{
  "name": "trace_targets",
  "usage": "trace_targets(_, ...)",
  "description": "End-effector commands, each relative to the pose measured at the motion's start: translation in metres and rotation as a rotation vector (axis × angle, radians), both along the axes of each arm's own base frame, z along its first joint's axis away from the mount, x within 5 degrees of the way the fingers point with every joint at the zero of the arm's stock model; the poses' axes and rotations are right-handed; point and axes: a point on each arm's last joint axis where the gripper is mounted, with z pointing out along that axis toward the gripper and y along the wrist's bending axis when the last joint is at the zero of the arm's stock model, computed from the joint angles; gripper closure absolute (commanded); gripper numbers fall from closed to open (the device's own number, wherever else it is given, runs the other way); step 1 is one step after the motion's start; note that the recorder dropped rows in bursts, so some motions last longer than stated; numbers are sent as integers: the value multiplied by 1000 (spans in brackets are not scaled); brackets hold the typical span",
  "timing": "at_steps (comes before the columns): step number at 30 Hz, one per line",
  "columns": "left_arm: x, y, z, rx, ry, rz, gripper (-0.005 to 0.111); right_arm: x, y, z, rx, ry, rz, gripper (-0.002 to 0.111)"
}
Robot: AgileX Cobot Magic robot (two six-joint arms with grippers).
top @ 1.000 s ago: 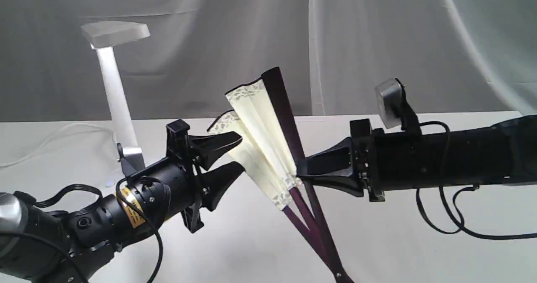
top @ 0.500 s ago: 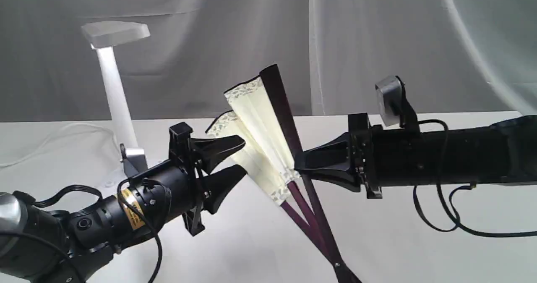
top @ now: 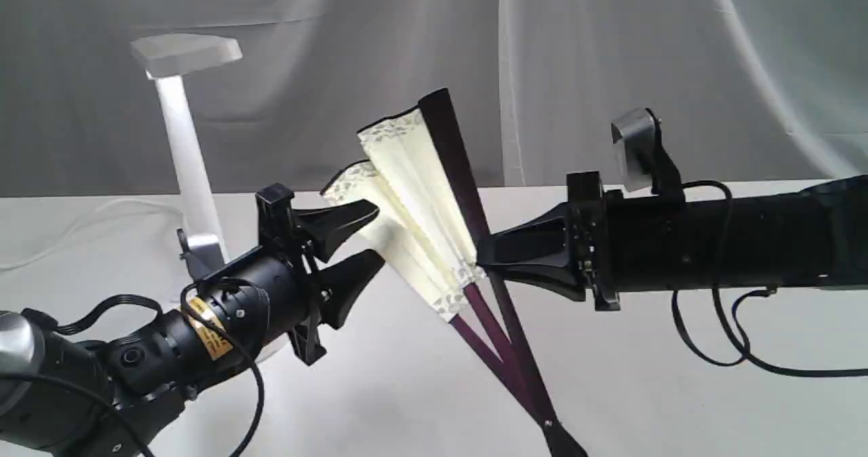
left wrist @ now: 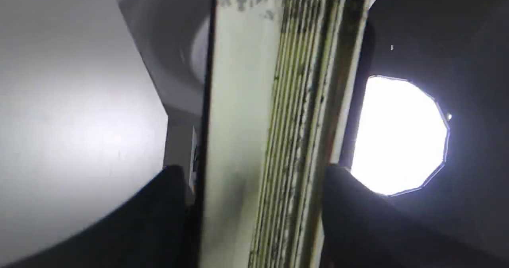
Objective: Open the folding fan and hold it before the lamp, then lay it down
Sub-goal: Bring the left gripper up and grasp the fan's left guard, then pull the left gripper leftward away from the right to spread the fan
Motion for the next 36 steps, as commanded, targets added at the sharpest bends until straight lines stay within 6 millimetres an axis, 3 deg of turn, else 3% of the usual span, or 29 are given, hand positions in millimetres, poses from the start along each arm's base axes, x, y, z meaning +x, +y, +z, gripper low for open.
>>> trace_targets(1,3,2,4,-18,-25,39,54,-5,7,6,22,-13,33,108)
trace_targets(10,4,3,4,-20,-25,43,56,-5,7,6,21,-2,34,108)
trace_targets(23,4,3,3,-8,-15,40,105,-9,6,2,-20,18,69,108)
trace_targets(29,1,-1,3,-3,-18,-7,107,-7,7,4,-2,20,53,108)
trace_targets(36,-2,-4,3,-27,3,-55,107,-5,7,6,25,23,28,83)
